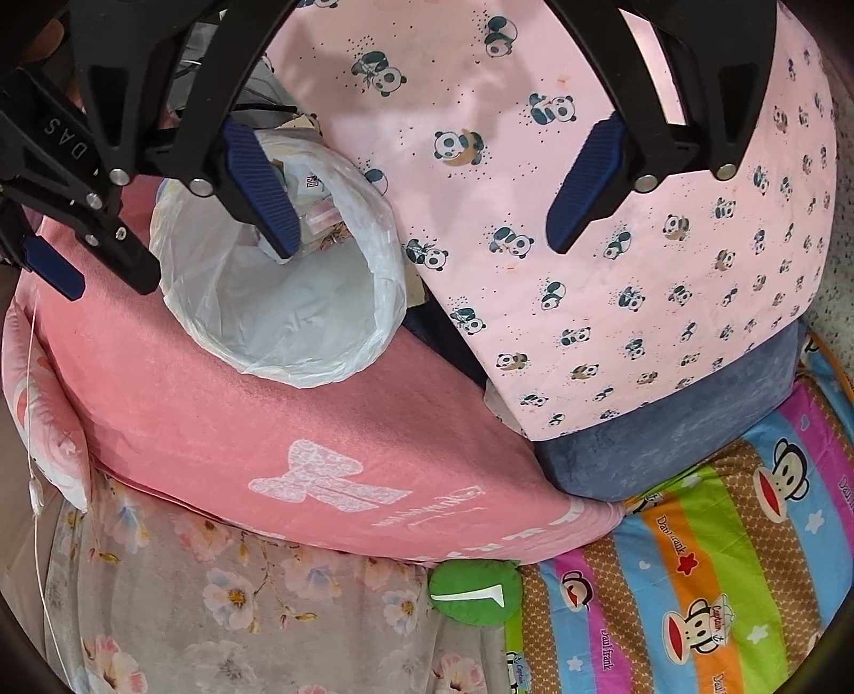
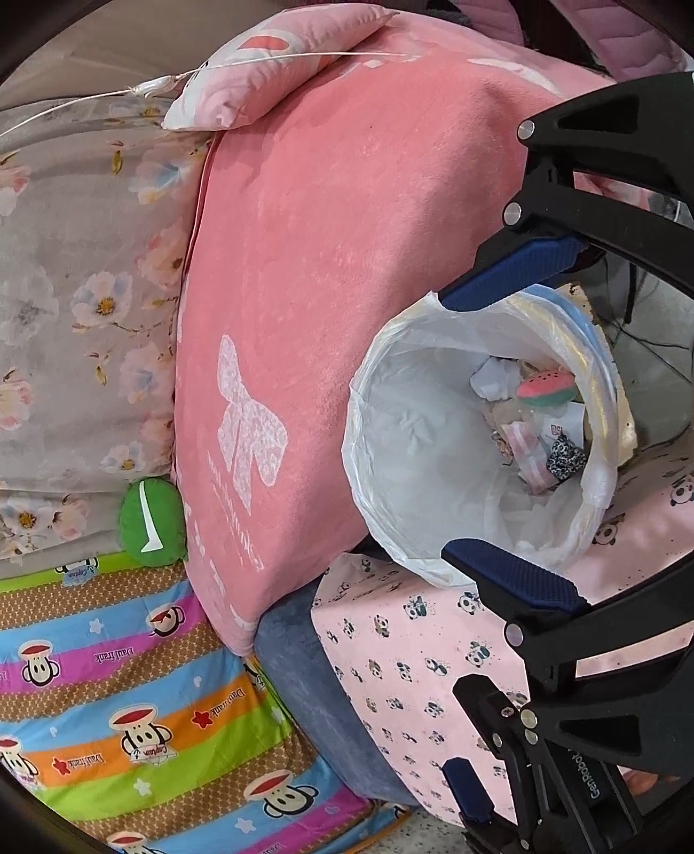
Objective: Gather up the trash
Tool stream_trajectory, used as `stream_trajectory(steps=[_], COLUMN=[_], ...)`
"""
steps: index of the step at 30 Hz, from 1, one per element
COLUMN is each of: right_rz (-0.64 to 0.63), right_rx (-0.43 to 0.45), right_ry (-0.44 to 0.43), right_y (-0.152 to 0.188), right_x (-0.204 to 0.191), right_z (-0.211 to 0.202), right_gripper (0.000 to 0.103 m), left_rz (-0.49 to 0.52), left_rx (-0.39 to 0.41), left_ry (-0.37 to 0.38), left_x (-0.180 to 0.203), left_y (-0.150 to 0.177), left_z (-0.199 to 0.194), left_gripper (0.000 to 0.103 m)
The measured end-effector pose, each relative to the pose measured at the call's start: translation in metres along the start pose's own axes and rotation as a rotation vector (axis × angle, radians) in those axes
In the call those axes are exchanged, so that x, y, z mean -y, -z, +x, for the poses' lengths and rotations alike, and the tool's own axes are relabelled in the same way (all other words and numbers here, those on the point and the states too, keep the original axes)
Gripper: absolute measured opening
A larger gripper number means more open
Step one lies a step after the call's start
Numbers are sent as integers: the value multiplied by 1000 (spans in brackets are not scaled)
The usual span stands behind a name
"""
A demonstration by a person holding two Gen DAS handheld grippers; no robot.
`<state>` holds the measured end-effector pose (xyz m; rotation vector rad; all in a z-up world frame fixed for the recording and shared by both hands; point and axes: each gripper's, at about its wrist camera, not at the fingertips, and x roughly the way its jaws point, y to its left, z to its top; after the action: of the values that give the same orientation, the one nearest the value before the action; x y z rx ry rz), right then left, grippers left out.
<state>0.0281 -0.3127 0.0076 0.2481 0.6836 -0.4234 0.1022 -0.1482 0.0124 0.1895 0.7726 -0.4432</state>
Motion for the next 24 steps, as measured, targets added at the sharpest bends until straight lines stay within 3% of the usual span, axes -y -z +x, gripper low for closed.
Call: stream_trajectory(steps=[10, 12, 24], right_rz=[-9, -15, -39], right_rx=[-40, -33, -33], right_ry=[51, 61, 95], right_y=[14, 16, 26], right_x=[0, 0, 4], right_z=[-9, -11, -24], right_gripper=[85, 97, 96], left_rz=[-5, -6, 8], left_rx=[-9, -16, -45], left_ry=[-34, -40, -47], left_x=[-5, -6, 3], left_y=[11, 15, 29], left_z=[-4, -3, 0], left_gripper=[94, 94, 95])
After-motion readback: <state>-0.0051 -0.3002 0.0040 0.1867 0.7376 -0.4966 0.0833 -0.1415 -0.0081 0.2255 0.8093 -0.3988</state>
